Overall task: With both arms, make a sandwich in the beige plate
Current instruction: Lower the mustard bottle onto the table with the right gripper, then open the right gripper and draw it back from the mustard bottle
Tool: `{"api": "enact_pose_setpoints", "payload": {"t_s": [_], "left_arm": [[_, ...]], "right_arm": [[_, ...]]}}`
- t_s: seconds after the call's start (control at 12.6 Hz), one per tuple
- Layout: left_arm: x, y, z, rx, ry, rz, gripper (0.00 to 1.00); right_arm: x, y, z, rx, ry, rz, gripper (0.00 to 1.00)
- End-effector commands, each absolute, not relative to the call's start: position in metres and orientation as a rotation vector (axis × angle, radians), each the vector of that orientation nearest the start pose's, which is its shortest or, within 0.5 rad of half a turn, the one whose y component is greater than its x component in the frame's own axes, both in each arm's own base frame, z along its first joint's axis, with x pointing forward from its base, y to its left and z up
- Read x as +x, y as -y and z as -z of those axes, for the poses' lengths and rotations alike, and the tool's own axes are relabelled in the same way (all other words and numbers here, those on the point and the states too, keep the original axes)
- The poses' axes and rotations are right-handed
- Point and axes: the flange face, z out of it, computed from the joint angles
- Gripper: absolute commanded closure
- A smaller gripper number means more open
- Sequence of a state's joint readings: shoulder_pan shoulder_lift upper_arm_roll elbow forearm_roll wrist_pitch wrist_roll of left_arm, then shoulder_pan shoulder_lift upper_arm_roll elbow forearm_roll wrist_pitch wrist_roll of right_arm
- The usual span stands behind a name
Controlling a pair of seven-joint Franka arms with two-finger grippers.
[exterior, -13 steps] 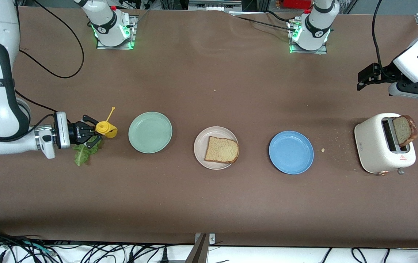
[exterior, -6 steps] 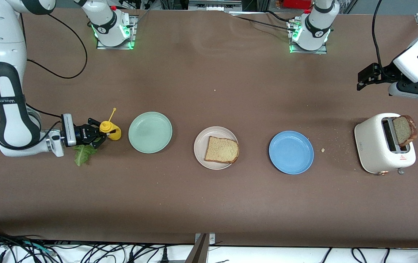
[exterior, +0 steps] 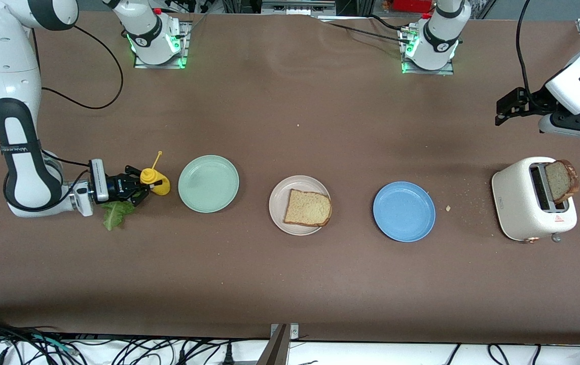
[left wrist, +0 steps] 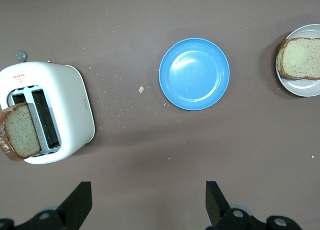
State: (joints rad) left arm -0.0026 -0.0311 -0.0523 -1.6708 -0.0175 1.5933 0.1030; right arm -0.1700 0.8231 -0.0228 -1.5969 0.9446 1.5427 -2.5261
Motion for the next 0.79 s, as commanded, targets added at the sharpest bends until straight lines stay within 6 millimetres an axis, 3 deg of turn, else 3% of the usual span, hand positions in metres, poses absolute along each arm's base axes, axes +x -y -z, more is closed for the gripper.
{"api": "enact_pose_setpoints", "payload": {"t_s": [0.0,0.24,0.4,0.47,0.55,0.71], "left_arm": [[0.541,0.032,-0.598,-3.132,-0.257,-0.077,0.00],[0.541,0.032,-0.598,-3.132,-0.257,-0.077,0.00],[0.541,0.032,-0.598,-3.132,-0.260,-0.077,0.00],[0.541,0.032,-0.598,-3.132,-0.260,-0.077,0.00],[0.541,0.032,-0.598,-3.132,-0.260,-0.077,0.00],[0.541,0.032,-0.598,-3.132,-0.257,-0.077,0.00]], "right_arm": [[0.616,0.034,-0.127,-1.186,1.606,0.856,0.96],[0.618,0.037,-0.125,-1.196,1.599,0.863,0.94],[0.620,0.037,-0.126,-1.216,1.580,0.843,0.50],[0.622,0.037,-0.131,-1.219,1.575,0.834,0.19],[0.624,0.040,-0.135,-1.228,1.580,0.824,0.00],[0.626,0.049,-0.141,-1.253,1.593,0.793,0.00]]}}
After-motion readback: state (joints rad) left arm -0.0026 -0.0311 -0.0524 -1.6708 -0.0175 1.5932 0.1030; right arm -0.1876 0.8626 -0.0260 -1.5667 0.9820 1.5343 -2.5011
